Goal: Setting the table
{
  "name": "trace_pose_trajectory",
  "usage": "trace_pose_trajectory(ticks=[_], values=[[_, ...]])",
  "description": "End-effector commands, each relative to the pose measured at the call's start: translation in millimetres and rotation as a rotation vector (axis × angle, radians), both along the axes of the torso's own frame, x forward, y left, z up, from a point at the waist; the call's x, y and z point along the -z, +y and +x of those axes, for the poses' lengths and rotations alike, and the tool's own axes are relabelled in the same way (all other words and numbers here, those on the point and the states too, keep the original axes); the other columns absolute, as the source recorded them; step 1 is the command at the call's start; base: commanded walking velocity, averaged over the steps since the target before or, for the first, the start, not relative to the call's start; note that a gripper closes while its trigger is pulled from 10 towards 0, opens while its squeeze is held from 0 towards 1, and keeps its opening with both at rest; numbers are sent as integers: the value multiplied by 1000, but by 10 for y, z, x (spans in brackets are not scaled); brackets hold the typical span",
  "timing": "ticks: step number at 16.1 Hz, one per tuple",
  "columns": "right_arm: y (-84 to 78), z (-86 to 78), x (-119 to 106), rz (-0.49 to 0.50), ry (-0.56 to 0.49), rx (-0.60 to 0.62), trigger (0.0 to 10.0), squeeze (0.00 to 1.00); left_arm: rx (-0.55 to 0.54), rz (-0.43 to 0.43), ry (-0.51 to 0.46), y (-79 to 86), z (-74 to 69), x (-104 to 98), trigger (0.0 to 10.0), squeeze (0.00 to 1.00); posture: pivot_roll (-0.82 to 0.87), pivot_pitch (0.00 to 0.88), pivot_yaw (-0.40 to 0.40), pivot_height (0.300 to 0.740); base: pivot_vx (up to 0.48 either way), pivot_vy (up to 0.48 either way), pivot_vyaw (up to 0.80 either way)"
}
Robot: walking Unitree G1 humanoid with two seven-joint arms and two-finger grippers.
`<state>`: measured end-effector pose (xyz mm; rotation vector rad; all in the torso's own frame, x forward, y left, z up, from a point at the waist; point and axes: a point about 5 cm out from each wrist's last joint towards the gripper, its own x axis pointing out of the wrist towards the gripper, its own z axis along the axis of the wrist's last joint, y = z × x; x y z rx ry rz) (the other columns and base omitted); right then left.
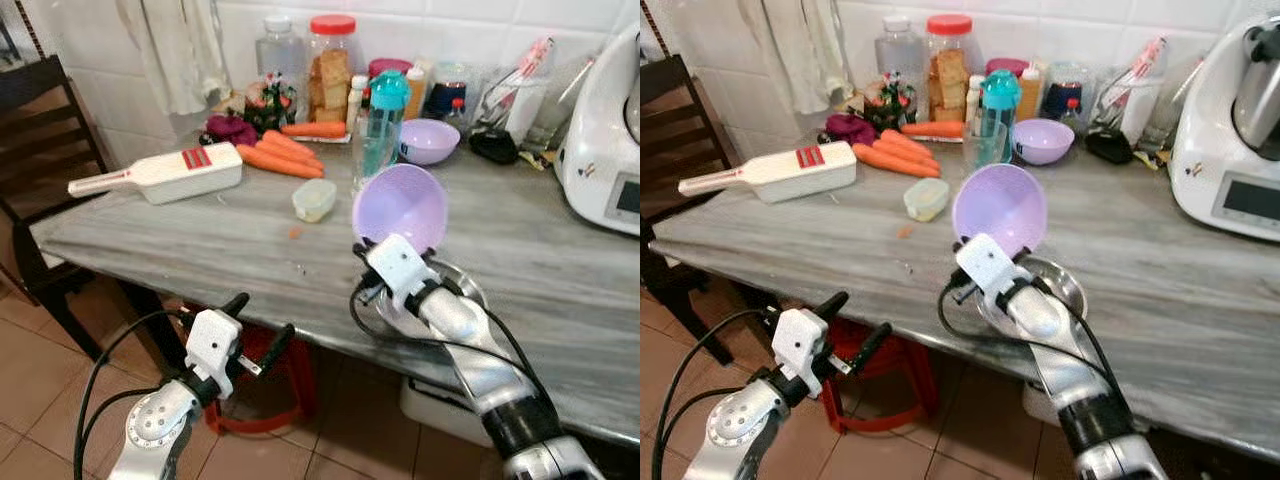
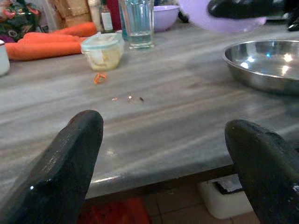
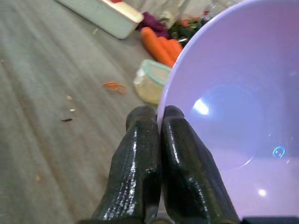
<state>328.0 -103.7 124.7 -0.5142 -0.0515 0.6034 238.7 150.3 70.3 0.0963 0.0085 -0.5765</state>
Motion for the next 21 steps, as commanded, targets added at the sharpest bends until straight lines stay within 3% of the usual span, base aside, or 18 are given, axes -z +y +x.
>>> trace_pose_trajectory(ticks=[1, 5, 9, 17, 18, 19, 21], values=[[56, 67, -4, -35, 36, -43, 10000, 0, 24, 2, -20, -30, -4, -61, 10000, 0, 53, 0, -2, 740, 0, 0, 0], [83, 157, 45, -49, 116, -90, 10000, 0, 34, -6, -11, -61, -29, -52, 10000, 0, 60, 0, -6, 740, 0, 0, 0], [-31, 252, 74, -85, 153, -83, 10000, 0, 63, -36, -4, -119, -48, -50, 10000, 0, 67, 0, -2, 740, 0, 0, 0], [-125, 245, 142, -97, 182, -82, 10000, 0, 74, -37, 4, -149, -38, -53, 10000, 0, 63, 0, 9, 740, 0, 0, 0], [-151, 251, 135, -95, 180, -75, 10000, 431, 74, -39, 5, -158, -27, -59, 10000, 0, 61, 0, 10, 740, 0, 0, 0], [-179, 262, 124, -88, 176, -59, 10000, 949, 74, -41, 4, -166, -19, -65, 10000, 0, 61, 0, 10, 740, 0, 0, 0], [-215, 286, 89, -80, 168, -44, 10000, 1000, 69, -46, 6, -168, -11, -76, 10000, 0, 60, 0, 12, 740, 0, 0, 0]])
